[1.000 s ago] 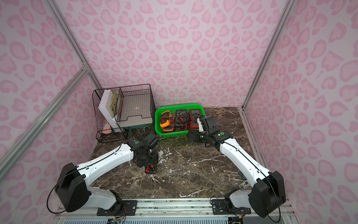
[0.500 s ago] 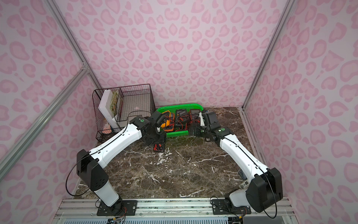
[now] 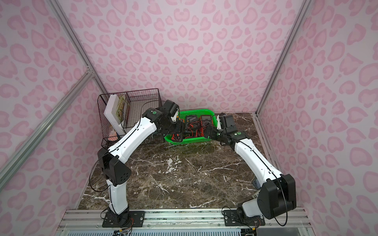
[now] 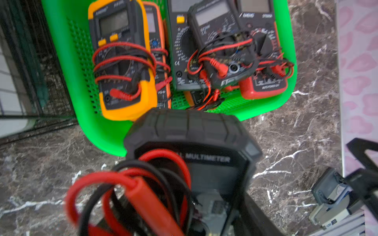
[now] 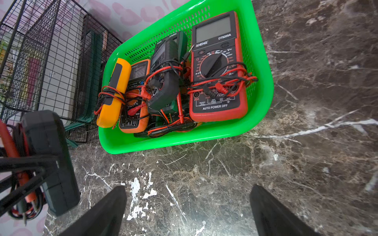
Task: Put the multimeter into the basket
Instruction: Place the multimeter in the basket.
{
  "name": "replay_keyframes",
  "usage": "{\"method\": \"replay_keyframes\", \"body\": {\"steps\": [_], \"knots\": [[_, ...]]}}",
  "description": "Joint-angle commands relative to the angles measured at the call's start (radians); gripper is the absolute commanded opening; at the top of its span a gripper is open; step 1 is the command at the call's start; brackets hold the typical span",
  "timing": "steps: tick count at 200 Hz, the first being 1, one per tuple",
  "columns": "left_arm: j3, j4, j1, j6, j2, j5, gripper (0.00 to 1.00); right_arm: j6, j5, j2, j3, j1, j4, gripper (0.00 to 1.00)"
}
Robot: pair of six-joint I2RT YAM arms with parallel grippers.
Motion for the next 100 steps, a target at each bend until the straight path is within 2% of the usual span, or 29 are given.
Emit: {"method": "replay_keyframes", "body": {"steps": [1, 46, 100], "knots": [[0.063, 0.078, 0.016, 0.027, 0.039, 0.032, 0.00, -0.015, -0.013, 0.003, 0.010, -0.009, 0.003, 0.99], [0.288, 0.073, 0.043, 0.027, 0.197, 0.043, 0.00, -0.037, -0.015, 0.004, 0.000, -0.029, -0.002, 0.99], [0.336, 0.169, 0.067, -0.034, 0.285, 0.073, 0.00, -0.048, -0.013, -0.005, -0.026, -0.043, -0.002, 0.99]]}}
